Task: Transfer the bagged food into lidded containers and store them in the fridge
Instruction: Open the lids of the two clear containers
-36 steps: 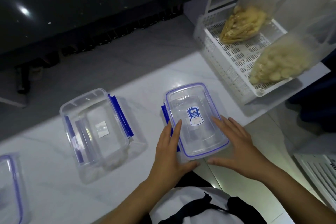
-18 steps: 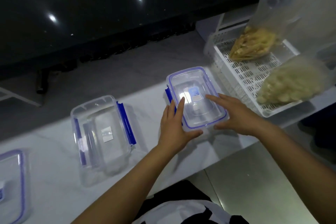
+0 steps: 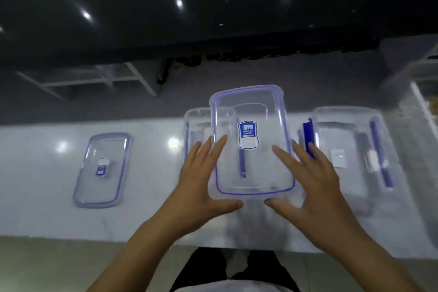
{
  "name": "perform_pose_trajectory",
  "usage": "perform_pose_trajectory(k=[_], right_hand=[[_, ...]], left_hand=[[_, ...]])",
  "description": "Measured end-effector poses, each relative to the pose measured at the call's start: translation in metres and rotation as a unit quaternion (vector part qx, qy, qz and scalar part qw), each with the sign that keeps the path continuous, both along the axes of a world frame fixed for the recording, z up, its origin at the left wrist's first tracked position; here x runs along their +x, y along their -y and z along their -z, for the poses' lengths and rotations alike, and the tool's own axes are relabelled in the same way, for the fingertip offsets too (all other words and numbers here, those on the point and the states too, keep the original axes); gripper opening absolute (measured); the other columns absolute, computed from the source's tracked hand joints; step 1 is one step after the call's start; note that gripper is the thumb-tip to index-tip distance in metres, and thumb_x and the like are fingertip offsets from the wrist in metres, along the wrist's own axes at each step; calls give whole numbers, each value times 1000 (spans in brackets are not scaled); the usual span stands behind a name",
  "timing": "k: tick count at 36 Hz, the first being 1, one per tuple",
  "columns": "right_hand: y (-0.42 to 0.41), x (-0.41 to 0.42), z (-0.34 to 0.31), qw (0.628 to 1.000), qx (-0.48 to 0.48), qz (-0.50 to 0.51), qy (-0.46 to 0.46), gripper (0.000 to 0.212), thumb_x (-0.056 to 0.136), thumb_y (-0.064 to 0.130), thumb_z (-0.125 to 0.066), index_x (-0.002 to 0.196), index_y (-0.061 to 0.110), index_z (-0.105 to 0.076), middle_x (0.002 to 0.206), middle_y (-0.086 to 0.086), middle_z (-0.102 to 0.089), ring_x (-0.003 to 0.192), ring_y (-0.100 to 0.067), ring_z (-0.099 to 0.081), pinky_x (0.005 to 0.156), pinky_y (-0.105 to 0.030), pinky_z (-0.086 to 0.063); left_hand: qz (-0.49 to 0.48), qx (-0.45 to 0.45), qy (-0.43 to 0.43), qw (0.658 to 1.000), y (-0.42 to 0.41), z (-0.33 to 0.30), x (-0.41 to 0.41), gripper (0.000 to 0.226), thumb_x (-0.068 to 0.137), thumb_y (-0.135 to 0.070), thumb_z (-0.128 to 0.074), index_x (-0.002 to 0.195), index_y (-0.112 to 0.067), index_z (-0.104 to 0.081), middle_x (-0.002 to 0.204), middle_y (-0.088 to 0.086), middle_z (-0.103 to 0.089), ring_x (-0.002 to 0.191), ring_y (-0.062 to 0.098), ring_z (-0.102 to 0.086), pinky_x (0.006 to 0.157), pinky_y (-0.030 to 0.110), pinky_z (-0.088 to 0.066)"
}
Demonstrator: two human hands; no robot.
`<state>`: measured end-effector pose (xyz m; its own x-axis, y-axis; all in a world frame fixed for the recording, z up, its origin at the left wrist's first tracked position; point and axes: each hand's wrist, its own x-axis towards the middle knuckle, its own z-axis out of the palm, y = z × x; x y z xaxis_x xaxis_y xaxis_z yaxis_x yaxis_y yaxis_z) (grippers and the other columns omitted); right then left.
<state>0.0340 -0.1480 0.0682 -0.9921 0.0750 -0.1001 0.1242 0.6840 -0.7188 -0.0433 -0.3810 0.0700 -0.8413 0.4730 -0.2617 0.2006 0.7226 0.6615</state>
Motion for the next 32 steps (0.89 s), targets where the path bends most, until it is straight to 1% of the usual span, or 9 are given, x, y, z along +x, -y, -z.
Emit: perform_pose_trajectory(k=[2, 4, 6, 10, 15, 18, 23, 29, 32], right_hand=[[38, -10, 5, 999, -8, -33, -5, 82, 68, 77, -50, 142, 62, -17, 158, 29, -4, 148, 2, 11, 120, -34, -1], [74, -18, 12, 998, -1, -66, -6, 78, 74, 75, -54, 139, 67, -11, 155, 33, 5, 146, 3, 17, 118, -31, 2], [109, -26, 18, 996, 2, -92, 1, 79, 78, 70, -62, 135, 71, -7, 152, 35, 10, 143, 6, 22, 119, -32, 4], [187, -41, 33, 990, 4, -139, 6, 80, 83, 66, -65, 135, 72, -5, 152, 35, 11, 141, 7, 23, 120, -31, 5], [289, -60, 61, 987, 17, -156, 46, 83, 86, 63, -62, 142, 67, -1, 160, 26, 6, 148, -2, 16, 121, -34, 2], [338, -72, 80, 988, 4, -141, 67, 83, 87, 60, -63, 143, 66, -3, 166, 17, 2, 152, -8, 9, 122, -35, -2], [381, -88, 110, 989, 73, -98, 80, 87, 84, 66, -59, 153, 52, -9, 168, 11, -4, 153, -17, 7, 122, -43, -3], [399, -81, 131, 991, 96, -41, 83, 86, 86, 73, -51, 138, 68, 16, 168, 11, -2, 154, -18, 4, 123, -44, -5], [400, -83, 133, 992, 91, -19, 83, 84, 84, 74, -51, 140, 68, 12, 168, 10, -5, 154, -19, 2, 122, -43, -5]], left_hand=[[-22, -10, 0, 1000, 43, -6, -1, 118, 63, -71, -76, 149, -62, 6, 160, -38, 5, 152, -1, 12, 125, 50, -15], [-47, -12, 4, 999, 84, -10, -1, 118, 59, -74, -73, 146, -67, 5, 153, -48, 7, 149, -8, 14, 125, 42, -12], [-65, -23, 0, 998, 123, -11, -1, 119, 62, -66, -80, 147, -66, 2, 153, -48, 7, 147, -11, 15, 124, 38, -11], [-87, -51, -11, 995, 200, -6, -1, 120, 68, -53, -86, 150, -60, 1, 158, -40, 5, 149, -6, 16, 124, 37, -10], [-70, -112, -49, 990, 293, 18, -16, 121, 70, -53, -85, 155, -43, -1, 167, -17, -2, 155, 12, 5, 125, 35, -4], [-45, -112, -49, 992, 338, 45, -34, 122, 69, -54, -85, 153, -42, 3, 167, -10, -8, 155, 15, -3, 125, 31, 1], [-15, -129, -36, 991, 378, 90, -68, 127, 65, -65, -80, 157, -36, 3, 169, 0, -11, 156, 21, -7, 126, 39, -4], [15, -133, -15, 991, 387, 114, -86, 129, 53, -85, -57, 156, -44, 11, 169, -1, -6, 155, 30, -2, 125, 46, -8], [28, -136, -17, 990, 387, 117, -92, 127, 57, -88, -56, 155, -45, 12, 169, -3, -5, 154, 29, 0, 124, 48, -7]])
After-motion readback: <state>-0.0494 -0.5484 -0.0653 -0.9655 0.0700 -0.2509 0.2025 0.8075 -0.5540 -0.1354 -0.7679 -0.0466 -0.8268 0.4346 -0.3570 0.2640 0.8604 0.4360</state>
